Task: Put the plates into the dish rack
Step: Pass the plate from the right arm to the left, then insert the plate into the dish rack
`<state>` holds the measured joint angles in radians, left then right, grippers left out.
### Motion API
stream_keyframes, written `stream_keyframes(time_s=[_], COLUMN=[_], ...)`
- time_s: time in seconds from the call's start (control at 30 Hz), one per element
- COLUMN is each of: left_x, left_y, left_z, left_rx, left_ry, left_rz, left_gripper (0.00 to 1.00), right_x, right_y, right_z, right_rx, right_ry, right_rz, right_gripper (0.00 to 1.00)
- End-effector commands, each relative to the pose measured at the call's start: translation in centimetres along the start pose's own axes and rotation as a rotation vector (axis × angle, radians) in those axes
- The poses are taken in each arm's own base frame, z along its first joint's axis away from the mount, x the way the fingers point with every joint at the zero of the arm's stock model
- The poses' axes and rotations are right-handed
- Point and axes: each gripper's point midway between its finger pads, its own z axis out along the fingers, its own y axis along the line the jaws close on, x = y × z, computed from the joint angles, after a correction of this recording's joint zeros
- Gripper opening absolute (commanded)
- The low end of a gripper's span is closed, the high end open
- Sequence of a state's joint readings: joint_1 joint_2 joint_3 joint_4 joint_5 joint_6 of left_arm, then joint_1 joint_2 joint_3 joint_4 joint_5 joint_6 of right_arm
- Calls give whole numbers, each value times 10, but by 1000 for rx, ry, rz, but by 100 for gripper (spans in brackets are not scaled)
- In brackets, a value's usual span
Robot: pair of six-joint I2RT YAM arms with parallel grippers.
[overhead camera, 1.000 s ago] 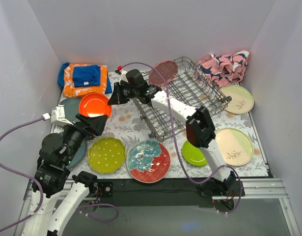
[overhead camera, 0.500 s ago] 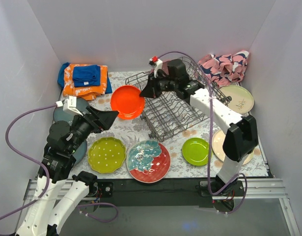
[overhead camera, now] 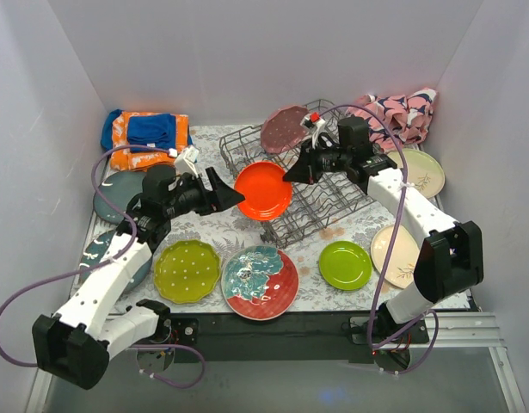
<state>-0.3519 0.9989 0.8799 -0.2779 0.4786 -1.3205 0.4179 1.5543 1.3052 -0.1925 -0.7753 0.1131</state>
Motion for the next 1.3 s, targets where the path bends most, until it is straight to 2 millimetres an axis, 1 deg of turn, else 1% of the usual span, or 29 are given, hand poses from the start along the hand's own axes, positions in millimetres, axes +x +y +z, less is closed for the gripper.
stream_keyframes(time_s=[0.0, 0.03, 0.13, 0.23, 0.27, 0.33, 0.37, 0.5, 0.53, 0.6, 0.63, 0.67, 0.73, 0.77, 0.8, 0.83, 0.87, 0.9, 0.93, 0.97, 1.0, 1.03, 1.07, 1.1, 1.13, 1.17, 1.2, 1.23, 1.27], left_x=[1, 2, 11, 13, 12, 15, 17, 20, 19, 17, 14, 12, 3, 0, -2, -7, -11, -16, -21, -26, -29, -39, -43, -46, -55, -63, -65, -80, -88], left_y=[-20, -19, -14, -15, -17, -17, -13, -8, -5, -3, 1, 3, 3, 3, 4, 5, 5, 2, 3, 2, 3, -1, 0, 1, -2, -1, 6, -1, 1], left_z=[12, 16, 28, 36, 37, 42, 46, 56, 58, 60, 61, 61, 61, 61, 61, 61, 62, 63, 64, 65, 68, 70, 72, 77, 80, 83, 93, 97, 101], left_rx=[99, 97, 88, 82, 84, 75, 67, 41, 24, 9, -18, -35, -54, -61, -66, -81, -83, -81, -90, -88, -94, -90, -90, -96, -95, -107, -126, -123, -140], left_ry=[59, 68, 111, 122, 122, 129, 141, 155, 151, 145, 125, 114, 72, 55, 44, 23, 7, -8, -22, -39, -47, -81, -90, -94, -111, -127, -118, -151, -166], left_rz=[103, 106, 113, 133, 141, 154, 154, 174, 180, 184, 184, 168, 171, 167, 167, 169, 175, 184, 192, 212, 221, 241, 274, 294, 320, 370, 388, 414, 444], left_gripper=[68, 68, 60, 52, 48, 43, 40, 23, 14, 7, 0, 0, 0, 0, 0, 0, 0, 0, 0, 0, 0, 0, 0, 0, 0, 0, 0, 0, 0], right_x=[-8, -5, -4, -3, 0, 0, 1, 3, 2, 4, 4, 5, 6, 5, 5, 3, -1, 0, -3, -7, -6, -9, -7, 1, 0, 3, 5, 13, 14], right_y=[18, 17, 14, 10, 10, 8, 10, 8, 8, 6, 6, 4, 3, 1, 0, -5, -4, -7, -15, -16, -20, -27, -33, -38, -46, -50, -58, -68, -72], right_z=[-16, -16, -19, -19, -18, -18, -18, -21, -22, -24, -25, -26, -28, -33, -35, -41, -47, -51, -61, -71, -77, -93, -99, -105, -120, -125, -135, -146, -151], right_rx=[-81, -83, -77, -81, -91, -98, -114, -116, -113, -109, -106, -107, -108, -102, -101, -85, -77, -67, -35, -18, -2, 38, 62, 76, 122, 140, 169, 206, 218], right_ry=[-36, -35, -41, -47, -42, -47, -43, -50, -56, -59, -62, -62, -65, -75, -78, -90, -105, -112, -131, -149, -158, -184, -193, -193, -214, -220, -232, -246, -257], right_rz=[-56, -50, -45, -32, -19, -10, -1, 10, 6, 11, 8, 12, 16, 13, 3, -3, -20, -32, -37, -55, -67, -100, -116, -115, -154, -157, -152, -133, -129], right_gripper=[1, 1, 1, 1, 1, 1, 1, 1, 1, 1, 1, 1, 12, 26, 36, 47, 75, 84, 90, 96, 98, 98, 99, 98, 98, 99, 98, 98, 98])
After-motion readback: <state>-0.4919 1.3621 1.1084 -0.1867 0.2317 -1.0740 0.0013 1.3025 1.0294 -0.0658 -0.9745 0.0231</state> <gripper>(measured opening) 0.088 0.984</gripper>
